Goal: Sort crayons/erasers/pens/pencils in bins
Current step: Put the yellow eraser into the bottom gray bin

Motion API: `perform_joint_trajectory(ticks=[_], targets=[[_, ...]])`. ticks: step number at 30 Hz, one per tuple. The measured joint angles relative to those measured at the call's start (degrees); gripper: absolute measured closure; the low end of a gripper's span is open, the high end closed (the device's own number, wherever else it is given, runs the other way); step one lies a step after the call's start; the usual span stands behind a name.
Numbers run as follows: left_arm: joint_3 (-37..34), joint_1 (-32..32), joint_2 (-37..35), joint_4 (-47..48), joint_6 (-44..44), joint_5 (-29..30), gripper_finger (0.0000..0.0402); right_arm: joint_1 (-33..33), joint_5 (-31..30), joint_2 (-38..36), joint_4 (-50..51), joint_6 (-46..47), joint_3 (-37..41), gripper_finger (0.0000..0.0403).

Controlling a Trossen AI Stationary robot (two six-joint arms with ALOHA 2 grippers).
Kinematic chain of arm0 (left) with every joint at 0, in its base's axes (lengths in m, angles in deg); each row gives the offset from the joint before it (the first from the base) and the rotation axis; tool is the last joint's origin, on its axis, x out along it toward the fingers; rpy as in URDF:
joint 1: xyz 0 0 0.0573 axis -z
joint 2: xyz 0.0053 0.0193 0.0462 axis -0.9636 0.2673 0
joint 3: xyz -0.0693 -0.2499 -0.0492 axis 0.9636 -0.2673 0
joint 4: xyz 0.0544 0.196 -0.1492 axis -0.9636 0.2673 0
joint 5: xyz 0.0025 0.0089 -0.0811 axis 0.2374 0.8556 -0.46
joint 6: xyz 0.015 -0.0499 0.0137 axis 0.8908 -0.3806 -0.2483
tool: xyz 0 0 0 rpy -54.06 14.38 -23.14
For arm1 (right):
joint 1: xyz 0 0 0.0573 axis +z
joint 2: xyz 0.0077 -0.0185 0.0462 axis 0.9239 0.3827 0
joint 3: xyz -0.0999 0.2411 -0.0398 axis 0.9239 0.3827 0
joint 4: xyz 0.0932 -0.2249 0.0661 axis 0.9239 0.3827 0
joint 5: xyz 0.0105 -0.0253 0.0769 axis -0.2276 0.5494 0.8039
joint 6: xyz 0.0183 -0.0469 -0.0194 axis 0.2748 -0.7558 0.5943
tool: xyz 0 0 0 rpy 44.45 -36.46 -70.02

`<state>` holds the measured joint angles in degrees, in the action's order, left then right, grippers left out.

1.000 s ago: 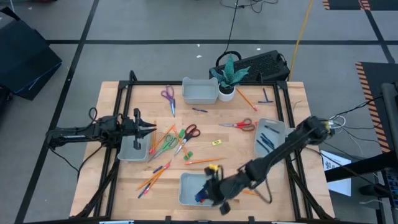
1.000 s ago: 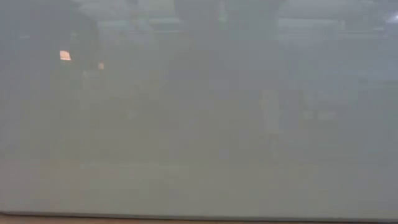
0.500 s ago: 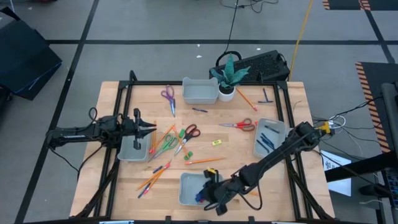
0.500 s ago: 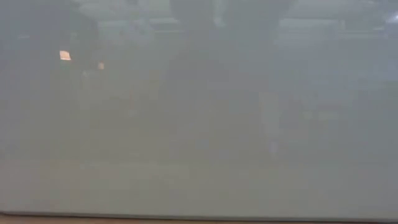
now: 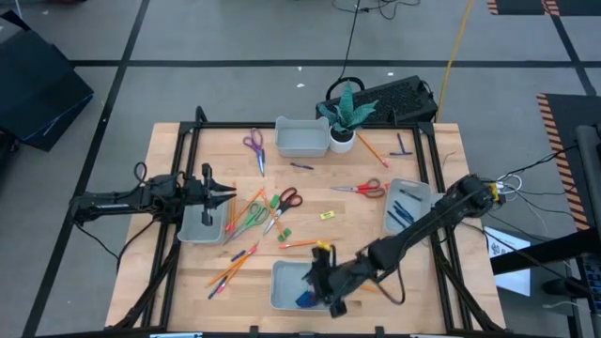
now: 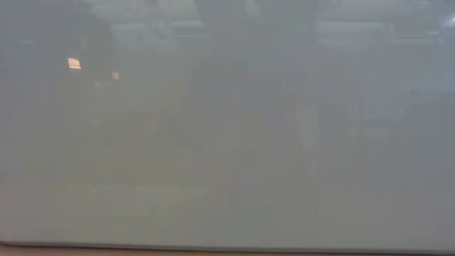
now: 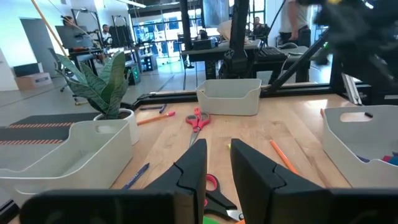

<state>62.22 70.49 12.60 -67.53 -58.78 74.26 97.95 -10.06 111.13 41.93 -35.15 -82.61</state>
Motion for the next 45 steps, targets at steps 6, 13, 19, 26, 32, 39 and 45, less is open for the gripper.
perform_joint_trajectory(ticks=[6, 13, 19, 26, 32, 39, 45], targets=[[0.02, 0.02, 0.01, 0.01, 0.00, 0.02, 0.0325, -8.98, -2.78, -5.84, 10.12, -4.32, 1.25, 0.0180], [0.00, 0.01, 0.01, 0.01, 0.00, 0.02, 0.0325, -18.90, 5.67, -6.36, 6.36, -9.33, 12.06, 0.0186], [0.02, 0.00, 0.01, 0.01, 0.00, 0.03, 0.0325, -22.43, 6.45, -6.34, -3.05, -10.54, 22.84, 0.0186], [0.01, 0.00, 0.01, -0.01, 0.00, 0.03, 0.0325, -26.40, 8.16, -6.34, -7.97, -10.22, 29.22, 0.0187], [0.00, 0.00, 0.02, -0.01, 0.00, 0.04, 0.0325, -29.41, 10.59, -6.34, -12.35, -12.26, 30.60, 0.0189], [0.00, 0.00, 0.00, -0.01, 0.00, 0.04, 0.0325, -31.68, 12.61, -5.92, -12.66, -14.69, 32.39, 0.0233], [0.00, 0.00, -0.01, -0.01, 0.00, 0.04, 0.0325, -32.77, 14.64, -5.99, -13.20, -14.96, 33.92, 0.0279]])
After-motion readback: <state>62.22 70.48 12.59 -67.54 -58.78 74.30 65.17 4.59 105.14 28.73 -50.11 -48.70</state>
